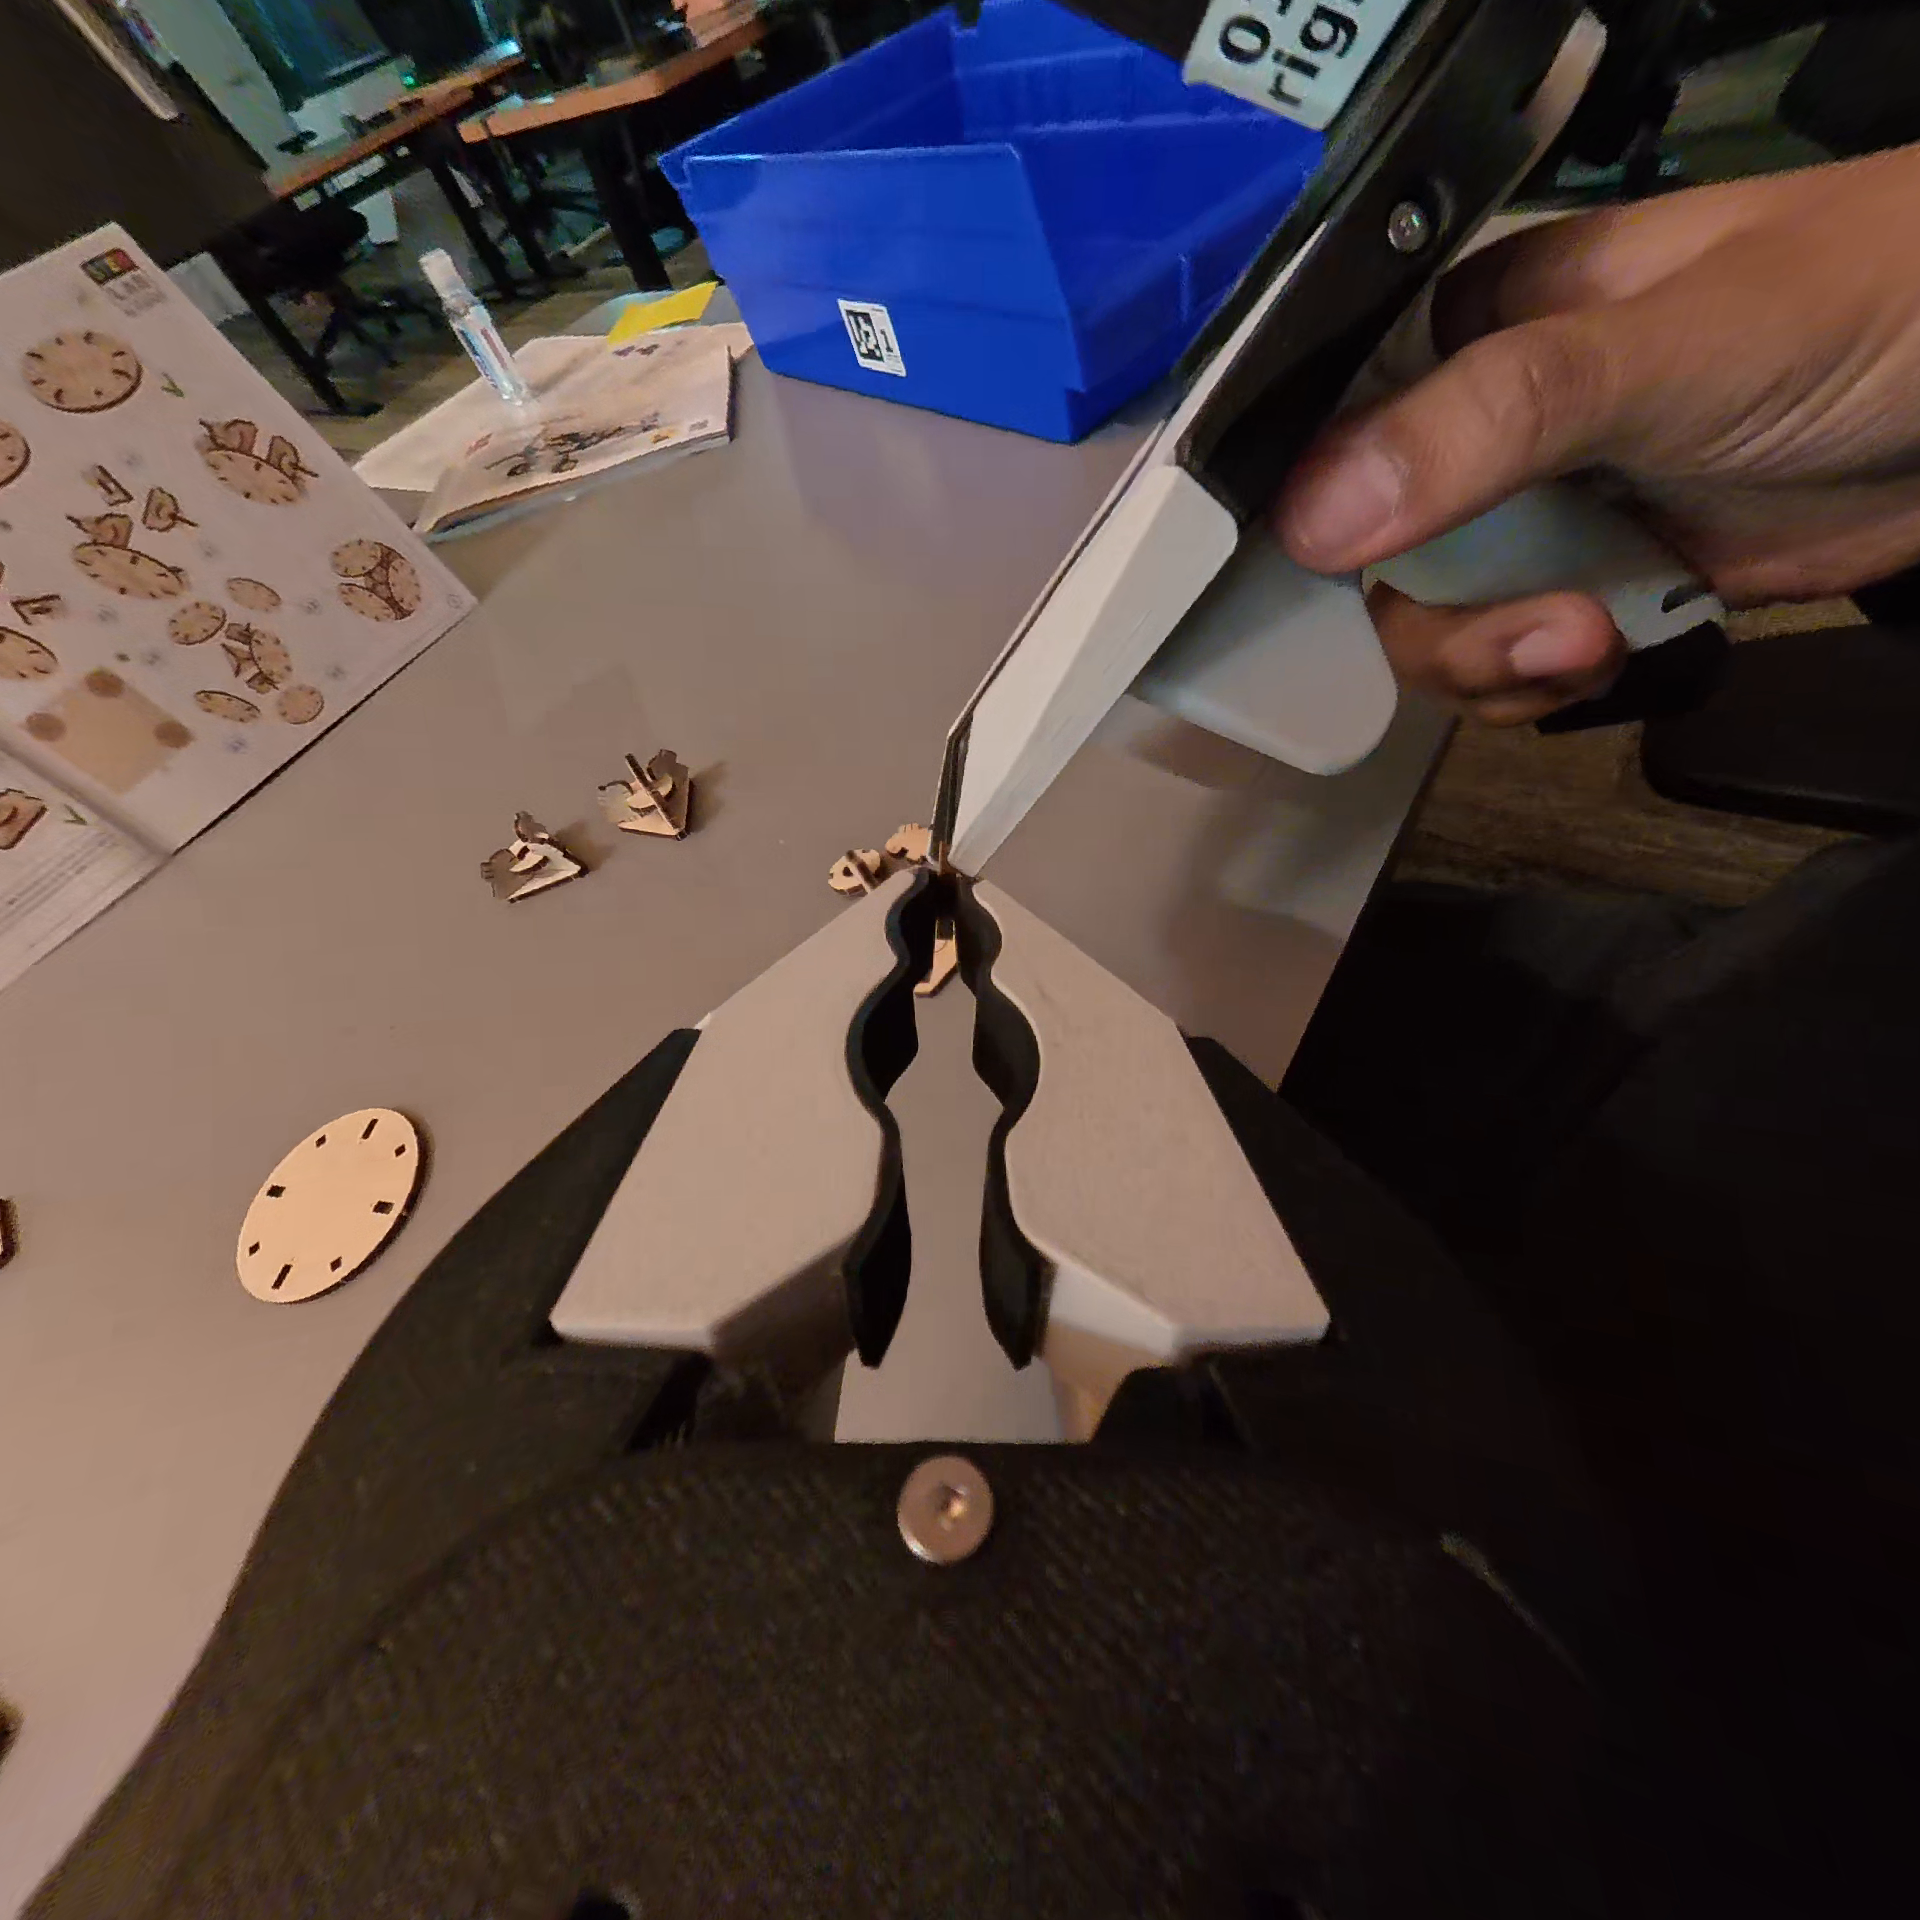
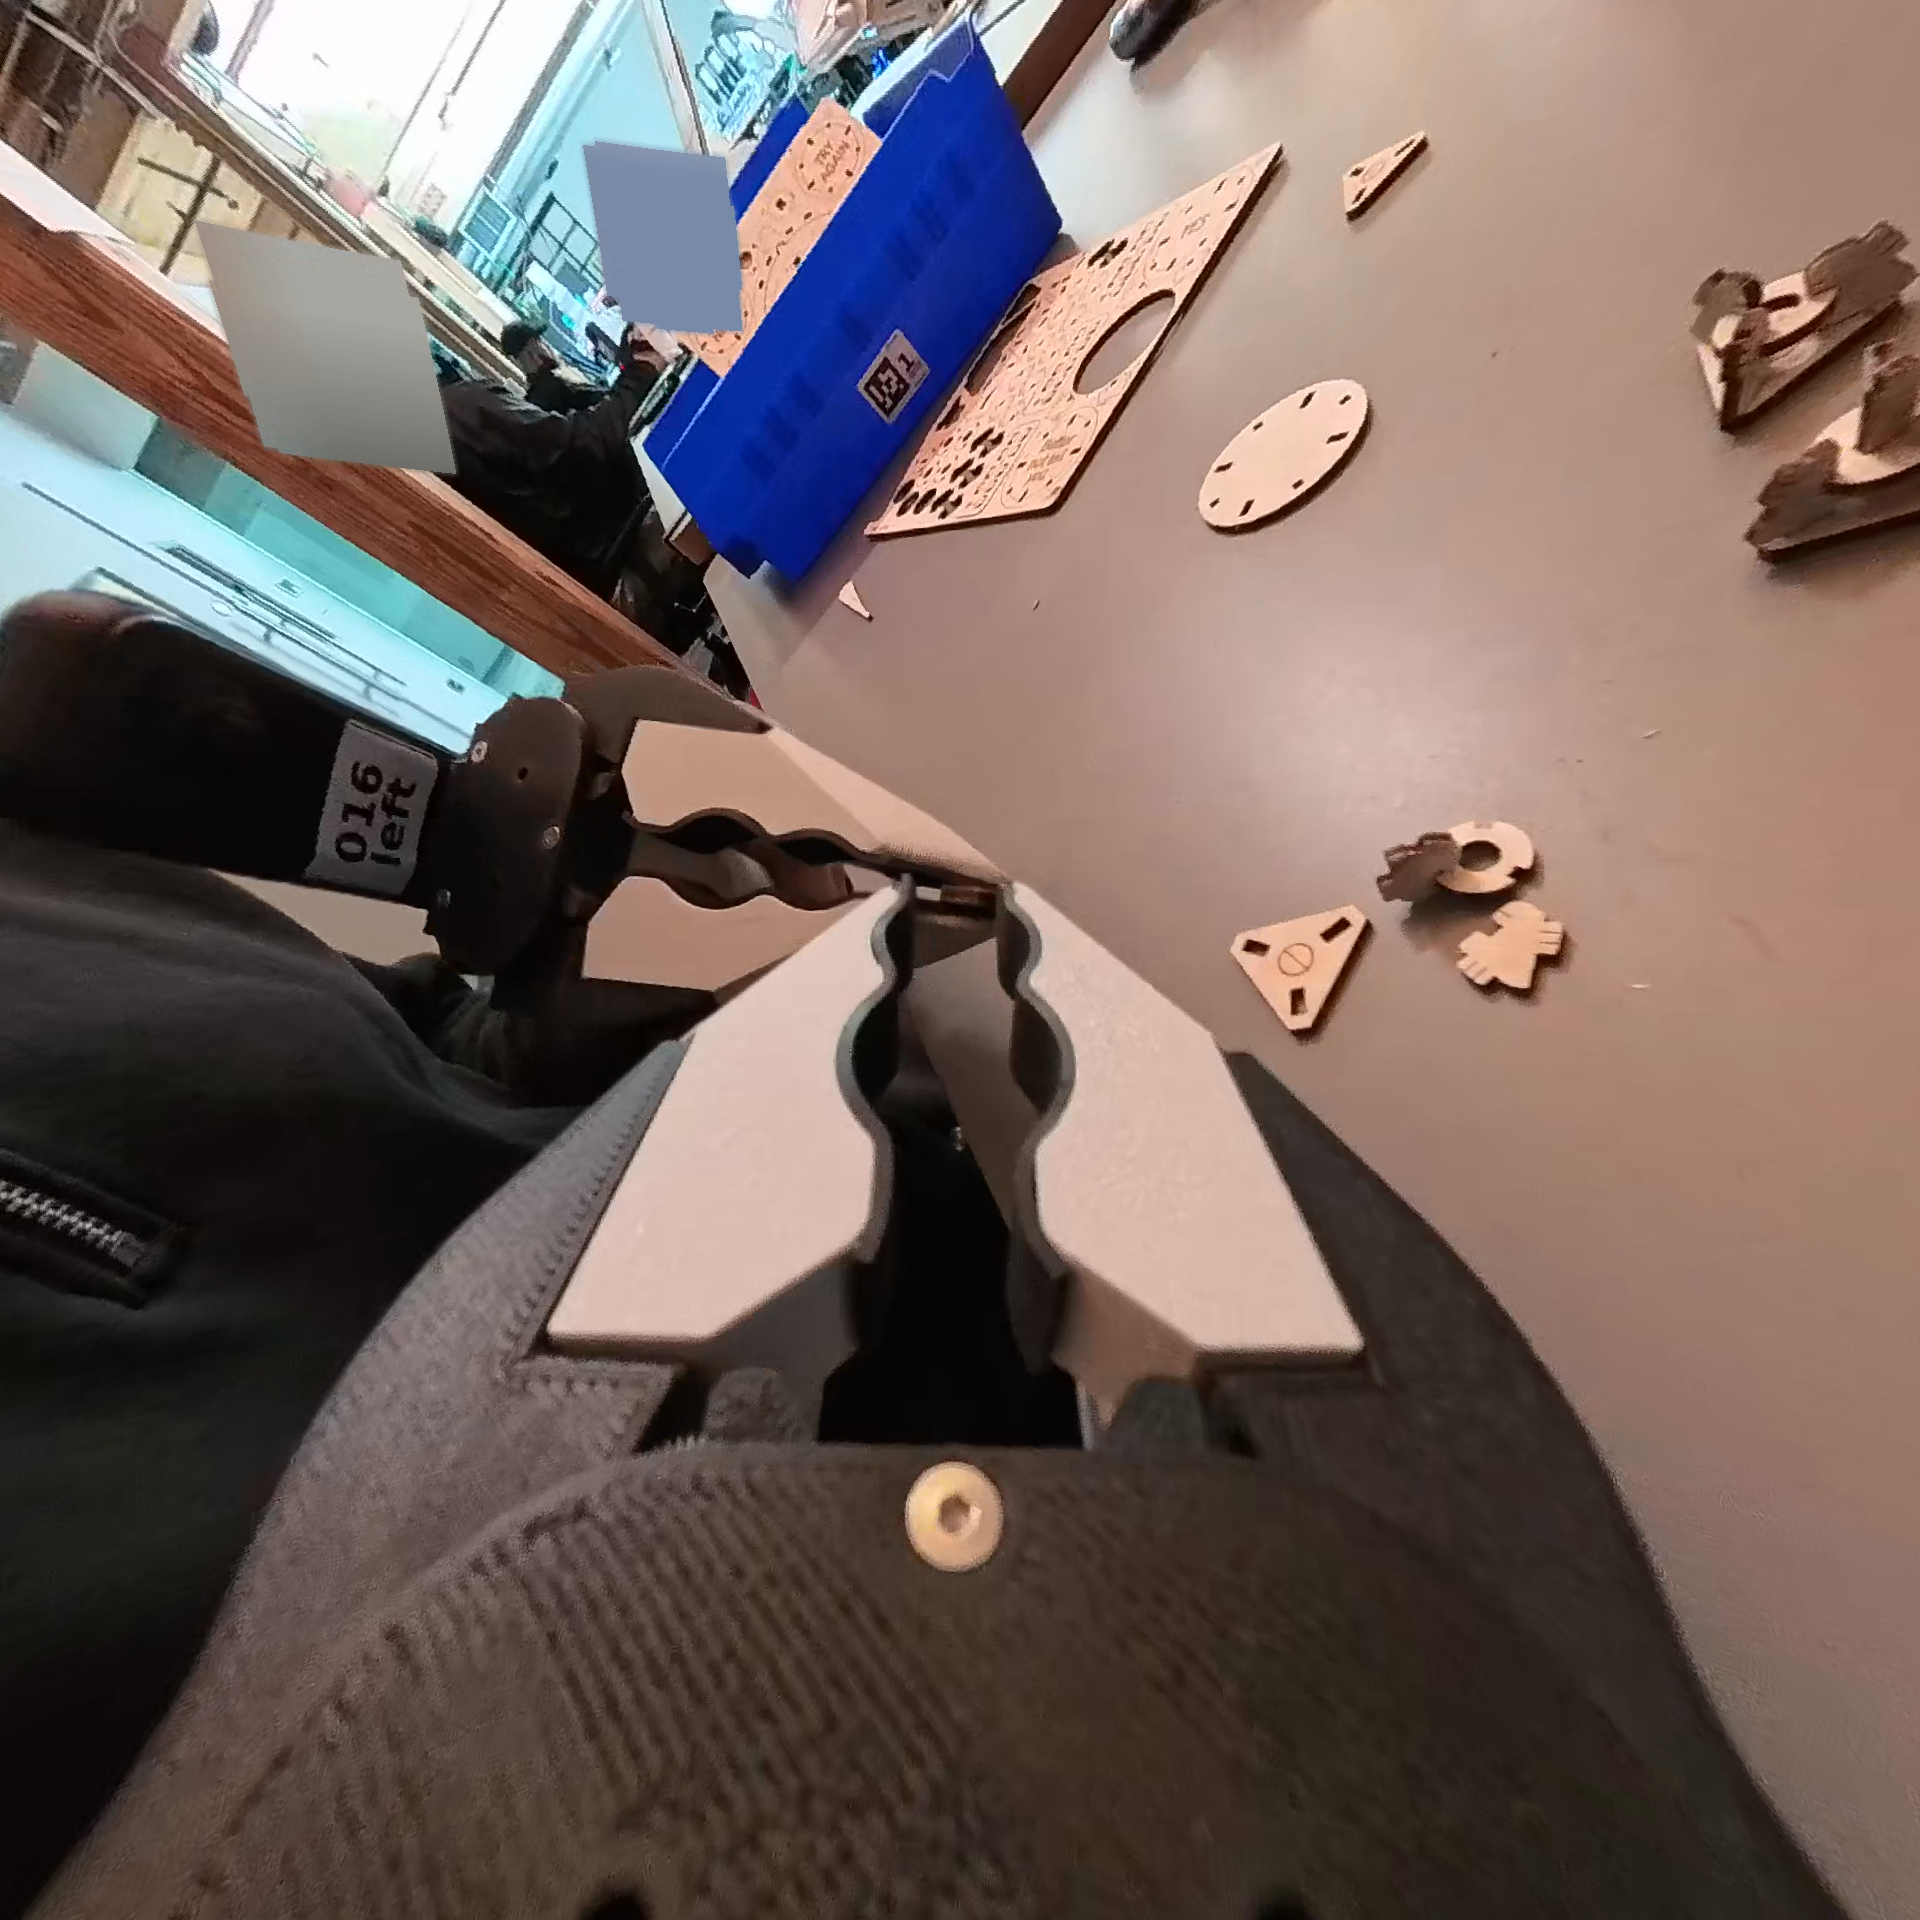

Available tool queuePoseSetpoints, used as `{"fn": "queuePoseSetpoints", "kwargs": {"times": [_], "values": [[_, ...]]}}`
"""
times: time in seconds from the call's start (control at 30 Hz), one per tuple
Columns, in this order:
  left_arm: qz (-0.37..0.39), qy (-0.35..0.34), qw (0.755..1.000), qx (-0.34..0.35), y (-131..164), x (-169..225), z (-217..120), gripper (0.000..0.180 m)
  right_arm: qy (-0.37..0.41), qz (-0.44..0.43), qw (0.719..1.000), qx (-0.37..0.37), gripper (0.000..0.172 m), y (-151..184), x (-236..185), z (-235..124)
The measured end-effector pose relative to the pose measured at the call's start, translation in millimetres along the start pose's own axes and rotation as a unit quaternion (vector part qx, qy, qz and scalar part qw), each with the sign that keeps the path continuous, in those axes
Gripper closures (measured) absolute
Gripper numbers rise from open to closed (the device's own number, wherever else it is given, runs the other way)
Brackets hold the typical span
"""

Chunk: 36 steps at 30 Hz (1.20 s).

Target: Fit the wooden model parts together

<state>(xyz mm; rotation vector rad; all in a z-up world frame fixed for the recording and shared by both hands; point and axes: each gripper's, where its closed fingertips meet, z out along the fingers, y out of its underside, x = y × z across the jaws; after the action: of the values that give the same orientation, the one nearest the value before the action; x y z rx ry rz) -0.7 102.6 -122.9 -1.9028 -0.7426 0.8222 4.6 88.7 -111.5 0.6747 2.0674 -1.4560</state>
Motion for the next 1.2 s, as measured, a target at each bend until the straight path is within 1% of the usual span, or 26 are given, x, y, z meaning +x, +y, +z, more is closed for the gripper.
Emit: {"fn": "queuePoseSetpoints", "kwargs": {"times": [0.3,0.33,0.37,0.4,0.47,0.53,0.57,0.63,0.7,0.77,0.83,0.93,1.07,1.2], "values": [[0.072,-0.003,0.997,-0.033,11.3,8.5,4.9,0.179,0.02,-0.025,0.998,-0.049,0.157,12.9,5.7,-1.5],[0.078,-0.001,0.996,-0.035,12.2,9.4,5.3,0.178,0.017,-0.027,0.998,-0.054,0.159,13.6,5.1,-1.1],[0.079,0.004,0.996,-0.032,11.9,11.6,5.7,0.176,0.015,-0.028,0.998,-0.055,0.172,13.5,4.8,-0.6],[0.074,0.008,0.997,-0.03,11.9,12.8,6.3,0.171,0.016,-0.029,0.998,-0.054,0.172,12.4,5.5,-0.6],[0.047,0.021,0.998,-0.026,12.3,13.0,6.8,0.17,0.023,-0.033,0.998,-0.058,0.172,11.2,9.2,-1.7],[0.018,0.023,0.999,-0.021,11.2,7.7,5.3,0.174,0.035,-0.038,0.997,-0.062,0.172,10.4,14.2,-4.0],[0.006,0.025,1.0,-0.017,10.5,4.9,4.0,0.18,0.04,-0.039,0.997,-0.061,0.172,9.5,16.1,-5.3],[-0.02,0.027,0.999,-0.014,10.4,-0.6,2.4,0.18,0.049,-0.04,0.996,-0.06,0.172,8.1,20.0,-8.2],[-0.046,0.027,0.998,-0.023,14.0,-7.6,1.8,0.179,0.067,-0.048,0.995,-0.06,0.172,7.3,25.9,-11.9],[-0.076,0.03,0.995,-0.05,23.7,-14.7,2.6,0.173,0.099,-0.066,0.99,-0.073,0.171,10.1,34.9,-16.7],[-0.105,0.059,0.991,-0.065,29.3,-12.8,3.1,0.171,0.128,-0.088,0.983,-0.094,0.165,15.9,41.7,-19.7],[-0.128,0.08,0.986,-0.07,30.8,-11.5,4.1,0.171,0.152,-0.122,0.972,-0.129,0.155,28.1,45.9,-15.5],[-0.141,0.101,0.981,-0.081,32.6,-7.8,6.5,0.171,0.195,-0.198,0.943,-0.181,0.144,43.3,54.0,-3.7],[-0.157,0.112,0.977,-0.09,34.8,-7.4,7.9,0.167,0.22,-0.261,0.919,-0.199,0.148,43.4,59.0,1.7]]}}
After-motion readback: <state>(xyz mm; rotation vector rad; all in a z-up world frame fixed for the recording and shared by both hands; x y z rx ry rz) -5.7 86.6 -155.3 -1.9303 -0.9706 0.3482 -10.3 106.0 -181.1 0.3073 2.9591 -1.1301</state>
